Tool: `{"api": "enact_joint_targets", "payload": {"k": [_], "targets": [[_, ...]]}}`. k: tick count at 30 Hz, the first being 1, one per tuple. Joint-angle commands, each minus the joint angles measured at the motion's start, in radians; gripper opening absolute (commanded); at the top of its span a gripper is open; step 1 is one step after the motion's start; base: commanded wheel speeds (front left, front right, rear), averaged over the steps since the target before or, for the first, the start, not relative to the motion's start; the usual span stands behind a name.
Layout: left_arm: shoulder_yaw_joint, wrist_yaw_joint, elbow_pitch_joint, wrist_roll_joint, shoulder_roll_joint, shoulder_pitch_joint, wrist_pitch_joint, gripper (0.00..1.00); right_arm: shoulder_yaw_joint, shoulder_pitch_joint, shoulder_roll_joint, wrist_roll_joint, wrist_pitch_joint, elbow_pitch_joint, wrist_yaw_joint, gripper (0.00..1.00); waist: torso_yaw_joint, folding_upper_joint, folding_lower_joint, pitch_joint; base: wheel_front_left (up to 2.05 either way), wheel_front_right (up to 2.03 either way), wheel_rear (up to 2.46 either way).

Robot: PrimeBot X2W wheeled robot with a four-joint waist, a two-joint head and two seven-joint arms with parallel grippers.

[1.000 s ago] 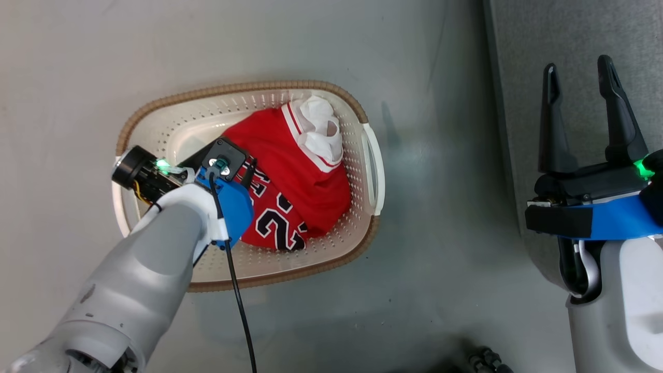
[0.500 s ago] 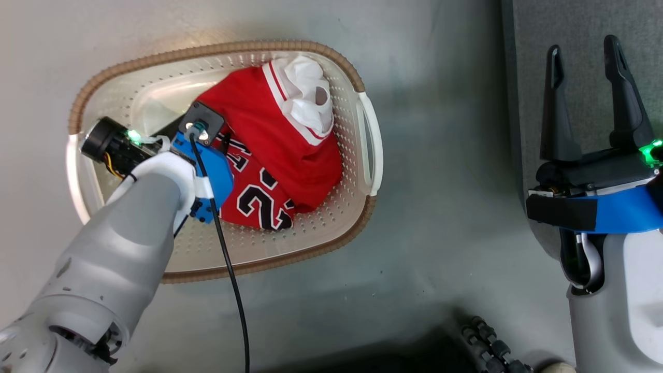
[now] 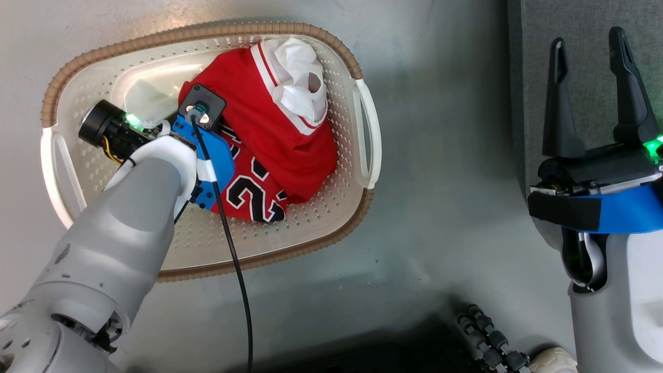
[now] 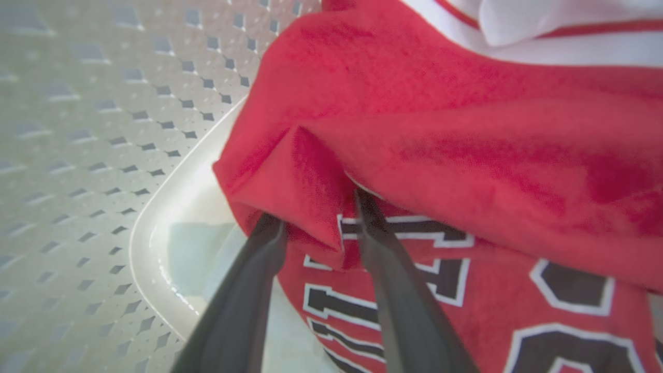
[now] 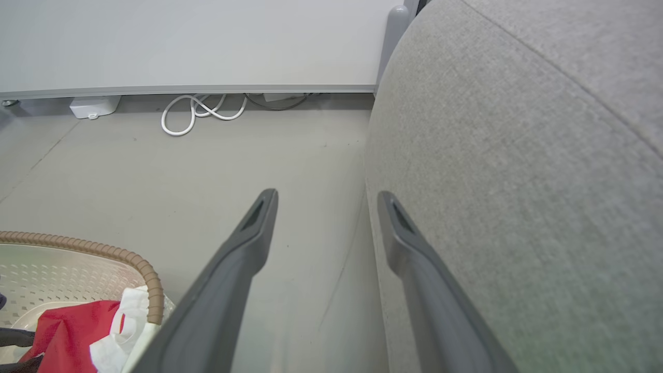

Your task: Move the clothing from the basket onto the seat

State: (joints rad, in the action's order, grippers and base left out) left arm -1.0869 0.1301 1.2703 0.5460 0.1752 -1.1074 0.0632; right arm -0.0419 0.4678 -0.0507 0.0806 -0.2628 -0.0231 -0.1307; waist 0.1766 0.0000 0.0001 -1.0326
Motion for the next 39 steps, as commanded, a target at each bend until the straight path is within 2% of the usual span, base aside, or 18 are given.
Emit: {"api": "enact_joint_targets", "payload": {"k": [1, 11, 23, 27, 36, 39], "targets": [[-0.011, 0.001, 0.003, 0.0, -0.003, -0.014, -0.003, 0.0, -0.005, 0.012, 0.0, 0.002, -0.003, 0.004, 0.0, 1.0, 0.001, 0.0, -0.0001, 0.001, 0.0, 0.0, 0.0], [-0.046, 0.001, 0.007, 0.025, -0.013, -0.004, 0.009, 0.0, -0.014, 0.016, -0.001, -0.005, -0.003, 0.016, 0.0, 1.0, -0.011, 0.0, -0.0001, 0.024, 0.0, 0.0, 0.0], [-0.056, 0.001, -0.031, 0.097, -0.063, 0.046, 0.106, 0.0, -0.027, -0.002, -0.005, -0.015, -0.003, 0.037, 0.0, 1.0, -0.06, 0.0, -0.0001, 0.115, 0.0, 0.0, 0.0], [-0.066, 0.001, -0.053, 0.124, -0.086, 0.072, 0.16, 0.0, -0.029, -0.021, -0.011, -0.02, -0.003, 0.047, 0.0, 1.0, -0.09, 0.0, -0.0001, 0.179, 0.0, 0.0, 0.0], [-0.06, 0.0, -0.091, 0.13, -0.103, 0.116, 0.203, 0.0, -0.033, -0.055, -0.025, -0.015, -0.003, 0.075, 0.0, 1.0, -0.128, 0.0, -0.0001, 0.306, 0.0, 0.0, 0.0], [-0.029, -0.021, -0.154, 0.113, -0.099, 0.13, 0.202, 0.0, -0.04, -0.074, -0.029, -0.014, -0.003, 0.087, 0.0, 1.0, -0.142, 0.0, -0.0001, 0.354, 0.0, 0.0, 0.0]]}}
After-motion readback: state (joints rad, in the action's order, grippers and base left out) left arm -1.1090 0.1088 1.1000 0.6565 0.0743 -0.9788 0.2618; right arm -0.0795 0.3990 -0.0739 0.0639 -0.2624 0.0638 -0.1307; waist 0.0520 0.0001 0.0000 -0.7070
